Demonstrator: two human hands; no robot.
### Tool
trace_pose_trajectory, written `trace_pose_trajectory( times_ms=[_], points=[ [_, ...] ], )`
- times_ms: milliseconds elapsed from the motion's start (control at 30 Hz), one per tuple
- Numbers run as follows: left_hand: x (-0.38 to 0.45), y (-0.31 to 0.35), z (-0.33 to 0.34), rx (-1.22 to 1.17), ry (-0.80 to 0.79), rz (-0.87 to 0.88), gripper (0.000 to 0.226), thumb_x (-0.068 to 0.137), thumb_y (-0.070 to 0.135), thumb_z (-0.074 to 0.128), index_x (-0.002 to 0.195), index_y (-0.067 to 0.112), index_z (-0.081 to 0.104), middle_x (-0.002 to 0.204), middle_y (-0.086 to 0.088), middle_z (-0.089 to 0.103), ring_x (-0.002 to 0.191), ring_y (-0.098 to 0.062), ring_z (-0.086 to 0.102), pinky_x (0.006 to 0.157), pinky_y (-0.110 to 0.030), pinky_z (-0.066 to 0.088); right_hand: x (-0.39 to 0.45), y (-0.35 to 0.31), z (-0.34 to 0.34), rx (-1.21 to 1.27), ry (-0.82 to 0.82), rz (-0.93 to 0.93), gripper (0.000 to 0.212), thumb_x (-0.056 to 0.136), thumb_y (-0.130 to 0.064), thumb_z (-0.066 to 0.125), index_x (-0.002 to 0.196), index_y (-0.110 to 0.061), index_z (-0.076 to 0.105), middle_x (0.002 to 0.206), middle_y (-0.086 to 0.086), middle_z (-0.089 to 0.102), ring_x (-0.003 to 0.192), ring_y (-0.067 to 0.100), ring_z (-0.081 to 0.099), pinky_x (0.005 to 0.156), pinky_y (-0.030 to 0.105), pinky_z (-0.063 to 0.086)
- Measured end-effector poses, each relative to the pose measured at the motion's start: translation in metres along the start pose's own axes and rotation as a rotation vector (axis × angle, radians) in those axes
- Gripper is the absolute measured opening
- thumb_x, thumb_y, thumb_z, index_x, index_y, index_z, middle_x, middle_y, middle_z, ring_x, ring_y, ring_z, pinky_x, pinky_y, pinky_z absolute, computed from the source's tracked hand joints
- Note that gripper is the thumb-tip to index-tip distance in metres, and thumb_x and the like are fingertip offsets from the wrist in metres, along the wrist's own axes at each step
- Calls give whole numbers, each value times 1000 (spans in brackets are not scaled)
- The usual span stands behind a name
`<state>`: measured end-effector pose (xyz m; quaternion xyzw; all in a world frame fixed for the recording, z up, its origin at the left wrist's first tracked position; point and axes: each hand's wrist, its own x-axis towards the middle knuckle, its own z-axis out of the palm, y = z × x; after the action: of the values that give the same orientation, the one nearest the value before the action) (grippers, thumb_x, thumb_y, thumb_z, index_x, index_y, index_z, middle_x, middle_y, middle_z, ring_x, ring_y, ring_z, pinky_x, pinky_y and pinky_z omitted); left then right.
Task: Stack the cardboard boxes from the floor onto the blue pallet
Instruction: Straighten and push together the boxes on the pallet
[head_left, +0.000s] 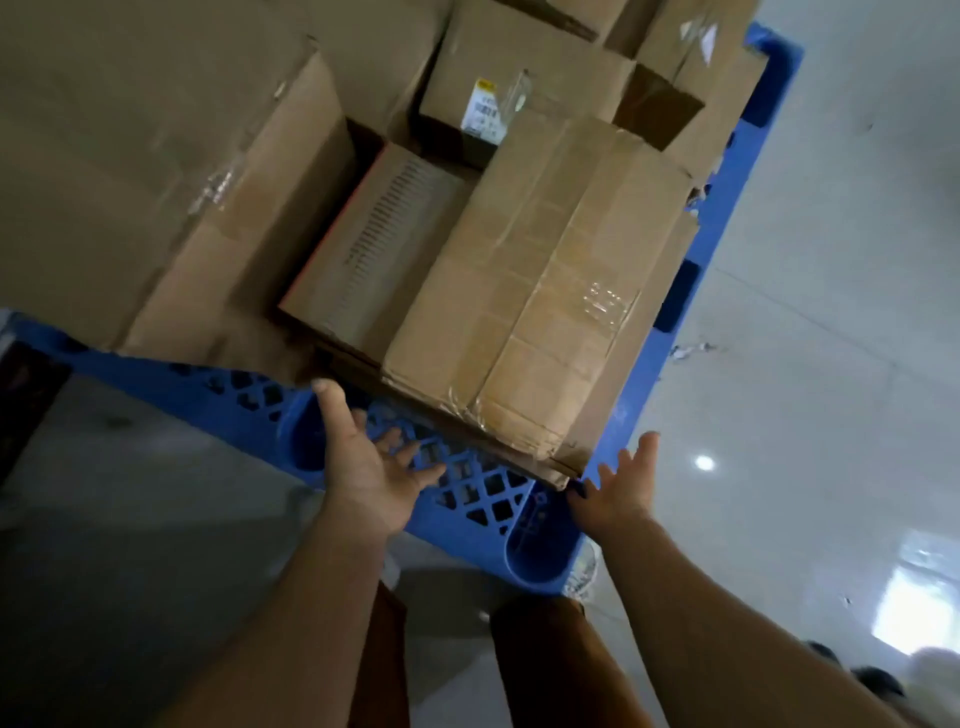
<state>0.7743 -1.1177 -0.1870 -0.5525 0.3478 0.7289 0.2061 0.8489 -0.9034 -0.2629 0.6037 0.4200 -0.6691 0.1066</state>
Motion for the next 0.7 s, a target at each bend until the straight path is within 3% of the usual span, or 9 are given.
trace_pose_trajectory(
  times_ms=[67, 100, 133, 200, 267, 333, 433, 567, 700],
  points=[
    [-7, -12, 13, 14, -58, -18, 88, 80, 81, 35, 153, 34, 20, 156, -15, 24, 140, -41, 29, 99, -67, 30, -1, -29, 8, 69, 25, 56, 37, 89, -68, 36, 79, -32, 40, 75, -3, 48, 65, 12, 48, 68, 35, 48],
    [-11, -16, 18, 3, -88, -27, 88, 78, 82, 36, 151, 35, 25, 156, -14, 25, 138, -42, 31, 96, -68, 33, -3, -38, 14, 94, -19, 73, 38, 92, -66, 36, 80, -31, 44, 72, 1, 56, 66, 13, 53, 67, 31, 49],
    [-12, -20, 23, -19, -119, -34, 88, 76, 84, 38, 149, 36, 30, 154, -14, 29, 135, -43, 35, 92, -67, 37, -3, -41, 17, 99, -64, 87, 39, 90, -68, 39, 85, -30, 50, 78, 2, 63, 74, 14, 58, 76, 31, 50],
    [-13, -23, 30, -70, -168, -31, 88, 72, 85, 44, 144, 35, 38, 147, -13, 39, 126, -44, 44, 87, -70, 42, 2, -38, 24, 18, -102, 90, 60, 76, -77, 51, 105, -24, 59, 110, 8, 66, 101, 25, 61, 95, 46, 48],
    [-15, -23, 37, -103, -172, -23, 89, 71, 84, 45, 143, 32, 41, 140, -13, 44, 120, -43, 48, 85, -70, 44, 10, -34, 28, -30, -125, 111, 99, 55, -88, 60, 132, -27, 50, 131, 11, 57, 117, 33, 55, 101, 58, 42],
    [-18, -20, 42, -98, -169, -8, 84, 76, 81, 43, 140, 27, 45, 131, -14, 50, 111, -43, 53, 80, -67, 48, 16, -31, 34, -52, -136, 110, 124, 36, -93, 63, 142, -34, 39, 140, 8, 51, 124, 33, 51, 104, 60, 38],
    [-17, -18, 43, -83, -171, -12, 73, 81, 77, 42, 131, 24, 52, 123, -18, 53, 104, -43, 56, 74, -62, 51, 23, -27, 37, -54, -135, 77, 124, 34, -92, 65, 141, -34, 38, 135, 7, 55, 120, 33, 54, 103, 58, 39],
    [-15, -21, 42, -101, -164, 3, 73, 78, 80, 42, 116, 20, 58, 118, -19, 53, 104, -34, 50, 77, -63, 51, 21, -30, 34, -63, -143, 109, 125, 34, -94, 63, 142, -35, 39, 138, 8, 53, 117, 34, 56, 98, 64, 41],
    [-27, -20, 40, -73, -93, 47, 76, 79, 81, 37, 109, 16, 60, 95, -16, 52, 89, -33, 48, 81, -61, 47, 17, -42, 30, -10, -162, 95, 123, 37, -93, 64, 143, -38, 37, 143, 4, 49, 123, 31, 53, 100, 65, 38]
  ],
)
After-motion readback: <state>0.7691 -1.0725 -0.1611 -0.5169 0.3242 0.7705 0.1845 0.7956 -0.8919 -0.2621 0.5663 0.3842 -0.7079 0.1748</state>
